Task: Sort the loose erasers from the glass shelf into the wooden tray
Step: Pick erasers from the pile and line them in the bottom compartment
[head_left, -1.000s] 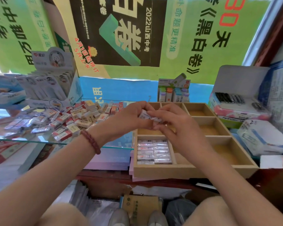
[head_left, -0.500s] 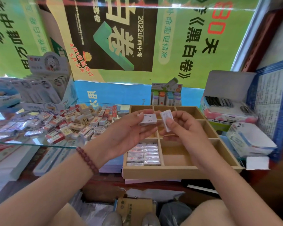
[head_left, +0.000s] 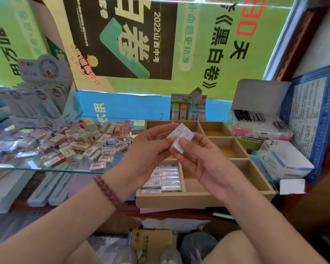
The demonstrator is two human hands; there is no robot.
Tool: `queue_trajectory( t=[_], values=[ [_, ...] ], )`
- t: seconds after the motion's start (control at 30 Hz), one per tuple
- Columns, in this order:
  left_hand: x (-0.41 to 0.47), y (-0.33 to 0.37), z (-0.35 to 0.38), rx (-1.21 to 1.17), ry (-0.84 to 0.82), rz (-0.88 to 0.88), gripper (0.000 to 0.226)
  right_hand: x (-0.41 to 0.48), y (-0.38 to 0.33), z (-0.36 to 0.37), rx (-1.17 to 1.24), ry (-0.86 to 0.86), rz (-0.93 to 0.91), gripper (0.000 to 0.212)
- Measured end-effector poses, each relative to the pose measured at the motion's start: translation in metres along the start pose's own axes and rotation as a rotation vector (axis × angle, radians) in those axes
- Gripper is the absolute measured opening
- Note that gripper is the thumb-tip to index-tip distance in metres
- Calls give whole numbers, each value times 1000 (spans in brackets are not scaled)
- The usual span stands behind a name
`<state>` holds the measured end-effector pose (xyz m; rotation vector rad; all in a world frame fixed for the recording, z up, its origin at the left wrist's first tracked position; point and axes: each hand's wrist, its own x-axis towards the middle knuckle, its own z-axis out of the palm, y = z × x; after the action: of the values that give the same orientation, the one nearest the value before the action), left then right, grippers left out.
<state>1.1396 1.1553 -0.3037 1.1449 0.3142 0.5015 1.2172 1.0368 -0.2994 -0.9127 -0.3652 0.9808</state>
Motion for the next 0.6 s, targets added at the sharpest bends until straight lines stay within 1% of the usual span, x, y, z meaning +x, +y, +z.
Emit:
queue_trajectory(
  t=[0.07,0.2,0.27,0.37,0.43,0.5,0.6],
  values=[
    [0,-1,-1,23,3,19,26,0,-1,0,-14,15,-29,51],
    [1,-1,-3,26,5,30,30,4,-2,-4,-225,63,-99,28],
    [1,-2,-3,35,8,24,30,6,-1,-6,-254,120,-116,25],
    [0,-4,0,168,26,50,23,7,0,-5,-242,164,-110,30],
    [0,-6,0,239,69,75,21,8,2,-4,-254,170,-106,36],
    [0,-6,0,245,107,71,22,8,3,-3,-237,177,-111,40],
    [-3,-5,2,198,95,44,18,10,3,-2,-233,169,-112,41]
  ],
)
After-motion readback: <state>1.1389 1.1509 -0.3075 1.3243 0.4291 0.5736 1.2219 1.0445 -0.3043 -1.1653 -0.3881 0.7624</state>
